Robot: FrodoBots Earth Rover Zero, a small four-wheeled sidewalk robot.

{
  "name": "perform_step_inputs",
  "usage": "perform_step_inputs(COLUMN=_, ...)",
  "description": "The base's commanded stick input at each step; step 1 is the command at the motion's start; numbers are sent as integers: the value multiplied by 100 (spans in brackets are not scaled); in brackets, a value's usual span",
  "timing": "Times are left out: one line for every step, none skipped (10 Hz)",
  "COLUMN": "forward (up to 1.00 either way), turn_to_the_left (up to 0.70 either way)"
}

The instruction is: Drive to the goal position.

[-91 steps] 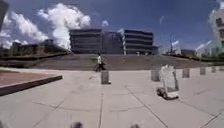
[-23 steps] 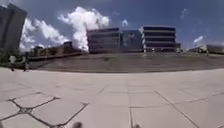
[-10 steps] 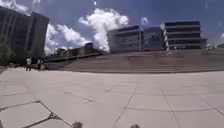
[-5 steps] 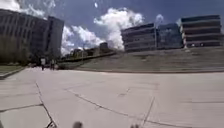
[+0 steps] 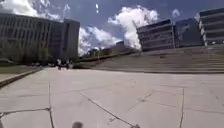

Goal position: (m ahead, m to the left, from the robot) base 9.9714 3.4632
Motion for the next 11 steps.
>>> perform_step_inputs(forward=70, turn_to_the_left=0)
perform_step_inputs(forward=70, turn_to_the_left=0)
perform_step_inputs(forward=70, turn_to_the_left=0)
perform_step_inputs(forward=70, turn_to_the_left=0)
perform_step_inputs(forward=70, turn_to_the_left=1)
perform_step_inputs(forward=70, turn_to_the_left=0)
perform_step_inputs(forward=70, turn_to_the_left=0)
perform_step_inputs(forward=70, turn_to_the_left=2)
perform_step_inputs(forward=70, turn_to_the_left=0)
perform_step_inputs(forward=70, turn_to_the_left=2)
perform_step_inputs(forward=70, turn_to_the_left=0)
